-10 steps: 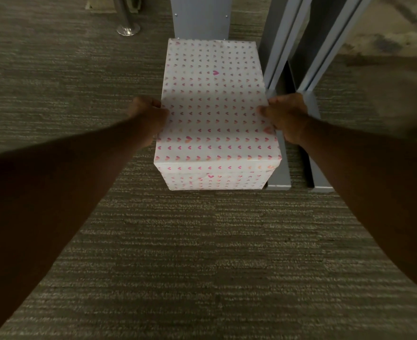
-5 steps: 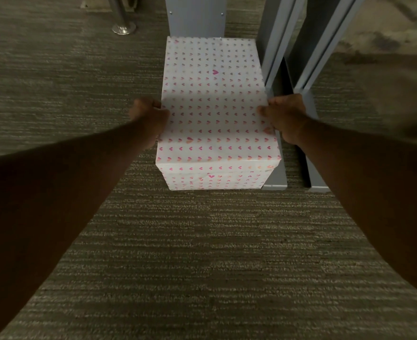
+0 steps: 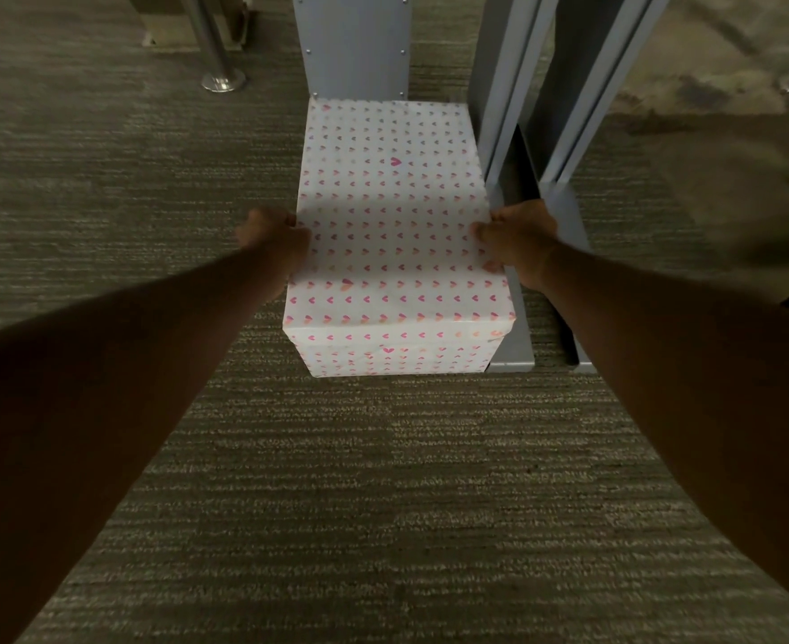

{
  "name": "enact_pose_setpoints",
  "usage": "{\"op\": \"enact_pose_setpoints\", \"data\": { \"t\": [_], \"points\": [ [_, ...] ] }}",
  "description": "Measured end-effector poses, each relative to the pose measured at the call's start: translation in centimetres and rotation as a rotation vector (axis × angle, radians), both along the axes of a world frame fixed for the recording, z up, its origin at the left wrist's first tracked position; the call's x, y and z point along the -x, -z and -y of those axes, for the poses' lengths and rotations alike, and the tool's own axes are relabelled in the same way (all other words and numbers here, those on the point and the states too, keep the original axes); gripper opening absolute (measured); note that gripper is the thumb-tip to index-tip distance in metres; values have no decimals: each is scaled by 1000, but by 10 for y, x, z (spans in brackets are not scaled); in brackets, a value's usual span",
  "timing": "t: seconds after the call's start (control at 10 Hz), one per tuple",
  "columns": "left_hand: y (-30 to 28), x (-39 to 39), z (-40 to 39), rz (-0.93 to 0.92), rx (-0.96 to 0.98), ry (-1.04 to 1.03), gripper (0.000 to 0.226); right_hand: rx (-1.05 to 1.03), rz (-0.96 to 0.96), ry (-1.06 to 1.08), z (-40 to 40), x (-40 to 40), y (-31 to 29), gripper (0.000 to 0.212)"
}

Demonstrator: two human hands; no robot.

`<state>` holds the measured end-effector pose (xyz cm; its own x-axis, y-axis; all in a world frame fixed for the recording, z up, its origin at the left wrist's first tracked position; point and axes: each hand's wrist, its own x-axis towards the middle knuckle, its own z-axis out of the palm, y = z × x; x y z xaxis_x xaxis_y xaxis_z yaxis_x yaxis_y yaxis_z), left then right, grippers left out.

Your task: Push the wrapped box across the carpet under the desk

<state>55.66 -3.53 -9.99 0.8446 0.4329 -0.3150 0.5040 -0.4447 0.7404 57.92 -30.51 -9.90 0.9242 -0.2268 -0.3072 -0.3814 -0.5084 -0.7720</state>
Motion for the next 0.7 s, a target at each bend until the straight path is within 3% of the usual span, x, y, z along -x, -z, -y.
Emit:
{"op": "enact_pose_setpoints", "data": {
  "t": [0.2, 0.3, 0.4, 0.6, 0.7],
  "points": [
    [2, -1, 0, 11, 11, 23, 32, 55, 27, -36, -1, 3, 2, 39],
    [-3, 8, 5, 32, -153, 108, 50, 147, 91, -97, -4, 16, 0, 50],
    [-1, 13, 7, 126, -490, 321, 71, 313, 209, -166, -5, 22, 1, 74],
    [-13, 31, 17, 230, -768, 568, 103, 688, 315, -321, -7, 52, -10, 102],
    [-17, 47, 20, 246, -801, 661, 107, 729, 318, -368, -7, 69, -9, 106]
  ]
}}
